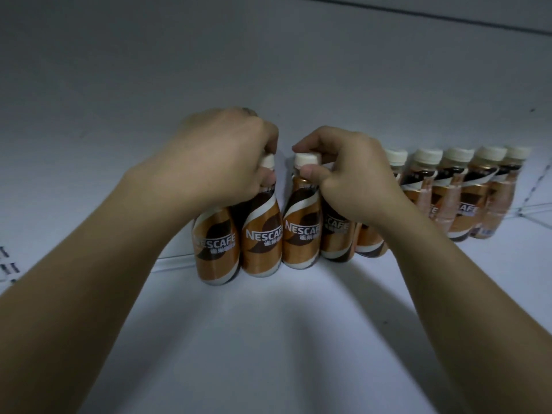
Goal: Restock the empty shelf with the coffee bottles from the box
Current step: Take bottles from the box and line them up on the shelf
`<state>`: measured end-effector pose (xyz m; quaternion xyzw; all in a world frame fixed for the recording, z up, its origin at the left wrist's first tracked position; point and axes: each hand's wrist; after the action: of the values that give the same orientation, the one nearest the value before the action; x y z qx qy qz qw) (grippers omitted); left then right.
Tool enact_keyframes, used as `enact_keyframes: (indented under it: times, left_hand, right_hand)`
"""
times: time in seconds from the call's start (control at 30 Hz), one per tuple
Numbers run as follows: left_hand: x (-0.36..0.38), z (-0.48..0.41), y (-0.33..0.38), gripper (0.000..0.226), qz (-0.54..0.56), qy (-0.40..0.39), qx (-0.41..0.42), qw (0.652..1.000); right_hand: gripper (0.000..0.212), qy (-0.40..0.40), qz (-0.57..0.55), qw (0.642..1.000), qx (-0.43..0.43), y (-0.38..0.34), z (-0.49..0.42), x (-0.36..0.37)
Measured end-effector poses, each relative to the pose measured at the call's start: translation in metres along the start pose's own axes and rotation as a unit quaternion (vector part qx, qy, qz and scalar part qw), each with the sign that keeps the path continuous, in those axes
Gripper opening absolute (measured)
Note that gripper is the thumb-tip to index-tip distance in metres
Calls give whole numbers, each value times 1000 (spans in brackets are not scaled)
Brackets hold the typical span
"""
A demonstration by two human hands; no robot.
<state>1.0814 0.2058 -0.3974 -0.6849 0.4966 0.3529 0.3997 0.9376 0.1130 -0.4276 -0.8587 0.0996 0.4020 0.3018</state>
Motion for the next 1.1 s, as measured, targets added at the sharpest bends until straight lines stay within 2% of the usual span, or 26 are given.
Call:
enact_keyframes:
  times: [0.13,0.47,0.6,0.7,0.83,0.97,1.1]
  left_hand:
    - [-1,0,3,38,7,-4,-11,1000]
    - [-1,3,5,35,5,-7,-13,1000]
    - [-5,6,10,39,-20,-10,-5,1000]
    - [-11,6,16,49,-19,-16,-9,1000]
    - [-23,0,33,56,41,-20,-6,999]
    - [-32,-27,67,61,77,-60,19,995]
    - [-23,-57,88,58,137,-170,18,976]
  right_hand:
    - [28,13,75,997,-19,-3,1,-3]
    - [34,44,84,994,-63,1,9,3]
    - [40,64,44,994,-73,9,18,-6]
    - [36,125,34,991,-44,19,21,-29]
    - [33,180,36,983,29,49,23,-54]
    - [36,154,54,981,105,76,24,-56]
    - [41,101,38,984,140,85,24,-54]
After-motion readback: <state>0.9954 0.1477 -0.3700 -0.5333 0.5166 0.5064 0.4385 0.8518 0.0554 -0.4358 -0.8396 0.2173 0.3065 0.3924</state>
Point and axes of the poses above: each hand's wrist, its own z-axis away from the middle knuckle, its own x-axis out of the palm, y = z × x, and after that the axes turned 6 degrees about -y, right-handed
